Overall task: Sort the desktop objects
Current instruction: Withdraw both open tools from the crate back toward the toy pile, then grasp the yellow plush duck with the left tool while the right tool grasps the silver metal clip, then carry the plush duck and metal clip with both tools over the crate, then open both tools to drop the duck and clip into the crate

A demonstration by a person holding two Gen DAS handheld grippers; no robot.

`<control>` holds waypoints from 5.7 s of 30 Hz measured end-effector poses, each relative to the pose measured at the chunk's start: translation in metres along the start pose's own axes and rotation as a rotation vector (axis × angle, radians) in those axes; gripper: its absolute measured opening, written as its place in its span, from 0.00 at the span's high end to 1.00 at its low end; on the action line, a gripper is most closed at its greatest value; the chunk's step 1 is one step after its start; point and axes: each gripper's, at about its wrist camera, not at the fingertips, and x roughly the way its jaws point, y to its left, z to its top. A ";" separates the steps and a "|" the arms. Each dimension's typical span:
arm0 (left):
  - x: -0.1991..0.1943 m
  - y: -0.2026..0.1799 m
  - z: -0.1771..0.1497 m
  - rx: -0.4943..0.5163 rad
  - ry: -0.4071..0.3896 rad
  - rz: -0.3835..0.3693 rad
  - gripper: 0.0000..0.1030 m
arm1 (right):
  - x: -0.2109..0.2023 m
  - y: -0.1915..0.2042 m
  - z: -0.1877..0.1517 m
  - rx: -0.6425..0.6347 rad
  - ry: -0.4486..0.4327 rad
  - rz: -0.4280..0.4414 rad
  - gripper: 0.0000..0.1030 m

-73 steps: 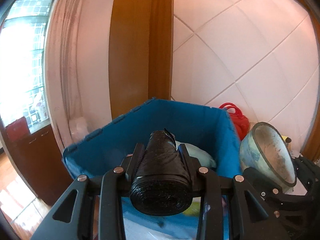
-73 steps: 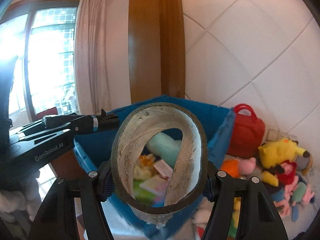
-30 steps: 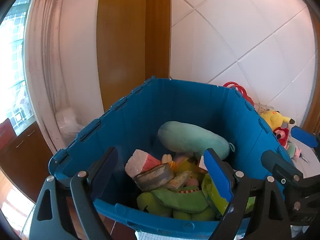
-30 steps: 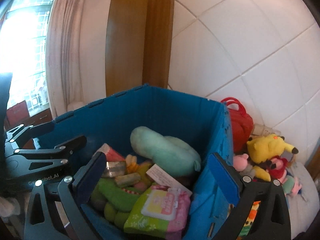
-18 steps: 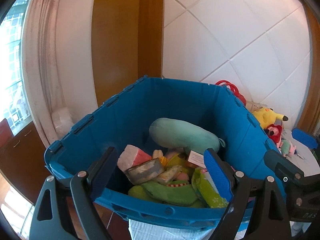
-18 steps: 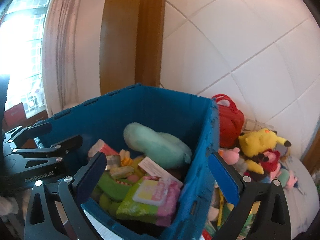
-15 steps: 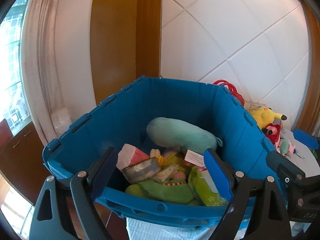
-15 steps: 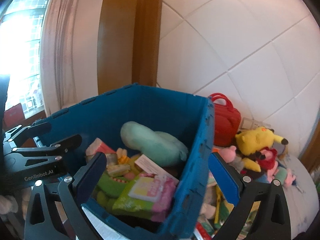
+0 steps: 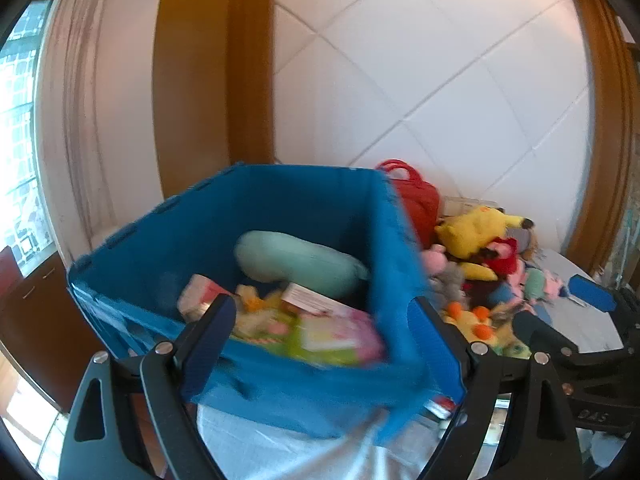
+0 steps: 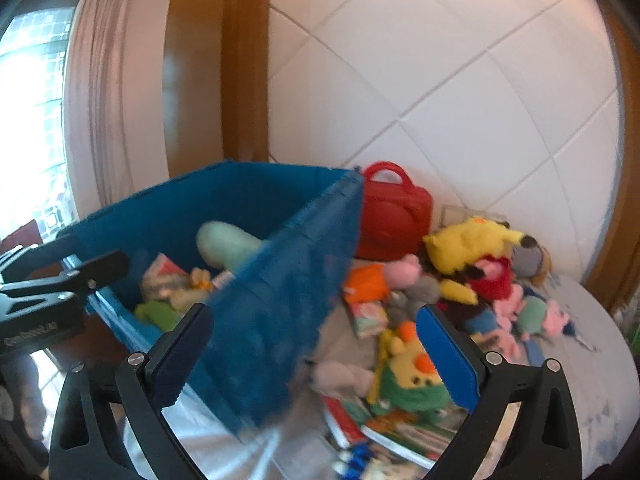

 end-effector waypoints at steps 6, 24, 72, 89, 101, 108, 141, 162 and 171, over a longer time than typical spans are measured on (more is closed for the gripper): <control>-0.031 -0.079 -0.028 0.000 0.012 -0.016 0.14 | -0.041 -0.068 -0.035 0.000 0.014 0.006 0.00; 0.014 -0.202 -0.076 0.031 0.178 -0.075 0.14 | -0.073 -0.227 -0.105 0.131 0.145 -0.147 0.00; 0.302 -0.288 -0.108 -0.128 0.524 0.138 0.14 | 0.232 -0.331 -0.120 -0.085 0.445 0.220 0.37; 0.362 -0.287 -0.124 -0.112 0.603 0.076 0.06 | 0.306 -0.316 -0.128 -0.152 0.466 0.147 0.50; 0.312 -0.288 -0.098 -0.142 0.489 0.001 0.26 | 0.276 -0.336 -0.104 -0.068 0.403 0.156 0.72; 0.263 -0.277 -0.055 -0.135 0.371 0.024 0.26 | 0.232 -0.335 -0.080 -0.058 0.329 0.169 0.72; 0.036 -0.115 0.090 -0.138 -0.110 0.279 0.25 | 0.056 -0.156 0.086 -0.232 -0.160 0.391 0.72; 0.067 0.119 0.079 -0.187 -0.005 0.313 0.05 | 0.125 0.102 0.117 -0.254 -0.075 0.402 0.03; 0.077 0.117 0.069 -0.173 0.036 0.285 0.03 | 0.127 0.096 0.114 -0.242 -0.068 0.337 0.02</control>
